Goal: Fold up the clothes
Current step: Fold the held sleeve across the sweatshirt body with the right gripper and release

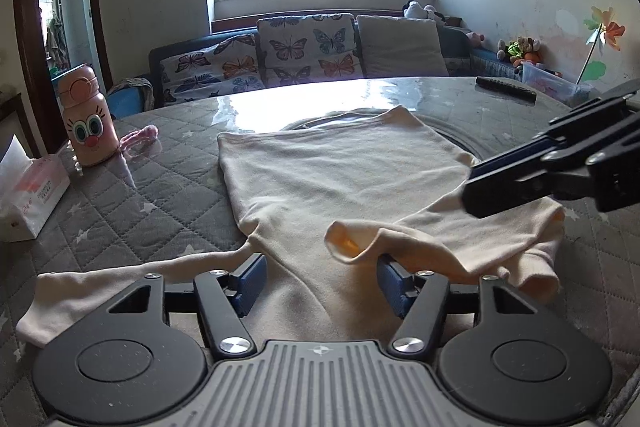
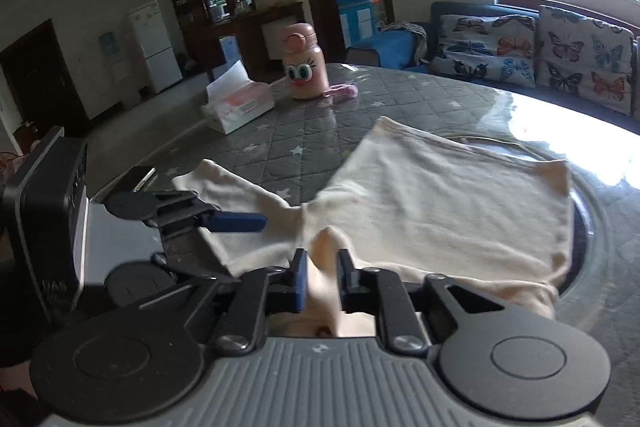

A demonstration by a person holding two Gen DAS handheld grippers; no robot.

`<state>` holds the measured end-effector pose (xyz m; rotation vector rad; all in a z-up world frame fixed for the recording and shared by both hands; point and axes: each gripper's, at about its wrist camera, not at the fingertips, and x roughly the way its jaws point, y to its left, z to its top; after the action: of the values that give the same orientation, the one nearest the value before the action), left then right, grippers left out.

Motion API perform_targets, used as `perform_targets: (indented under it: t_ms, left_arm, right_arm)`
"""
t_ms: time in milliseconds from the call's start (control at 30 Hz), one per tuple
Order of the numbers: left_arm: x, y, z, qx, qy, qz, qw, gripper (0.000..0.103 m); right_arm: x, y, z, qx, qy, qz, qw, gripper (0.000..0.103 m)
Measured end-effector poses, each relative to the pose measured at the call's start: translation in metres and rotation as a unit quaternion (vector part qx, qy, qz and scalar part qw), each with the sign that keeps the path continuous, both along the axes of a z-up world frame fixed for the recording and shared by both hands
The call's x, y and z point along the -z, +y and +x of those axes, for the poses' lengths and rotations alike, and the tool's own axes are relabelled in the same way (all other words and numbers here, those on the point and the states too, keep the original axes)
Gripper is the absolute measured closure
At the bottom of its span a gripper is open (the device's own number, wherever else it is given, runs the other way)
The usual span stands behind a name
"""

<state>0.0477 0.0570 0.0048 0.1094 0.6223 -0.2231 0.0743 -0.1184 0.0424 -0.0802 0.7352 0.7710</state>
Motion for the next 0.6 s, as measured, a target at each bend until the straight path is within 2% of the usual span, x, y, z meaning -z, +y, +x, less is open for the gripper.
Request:
perform_targets:
  t_ms: [100, 267, 400, 600]
  left_arm:
    - [-0.003, -0.003, 0.000, 0.008, -0.002, -0.002, 1.0000, 0.045]
    - [-0.016, -0.003, -0.003, 0.013, -0.017, -0.014, 0.9997, 0.045]
    - [-0.018, -0.001, 0.002, 0.013, -0.011, -0.017, 0.9997, 0.045]
    - [-0.002, -0.010, 0.013, 0.016, 0.018, -0.009, 0.9997, 0.045]
  right_arm:
    - [0.006, -0.021, 0.005, 0.030, 0.000, -0.020, 0.999, 0.082]
    - [0.032, -0.066, 0.021, 0.099, 0.035, -0.035, 0.994, 0.082]
    - [0.058, -0.081, 0.025, 0.103, 0.069, -0.048, 0.991, 0.081]
    - [0.040, -0.080, 0.034, 0.089, 0.035, -0.041, 0.995, 0.081]
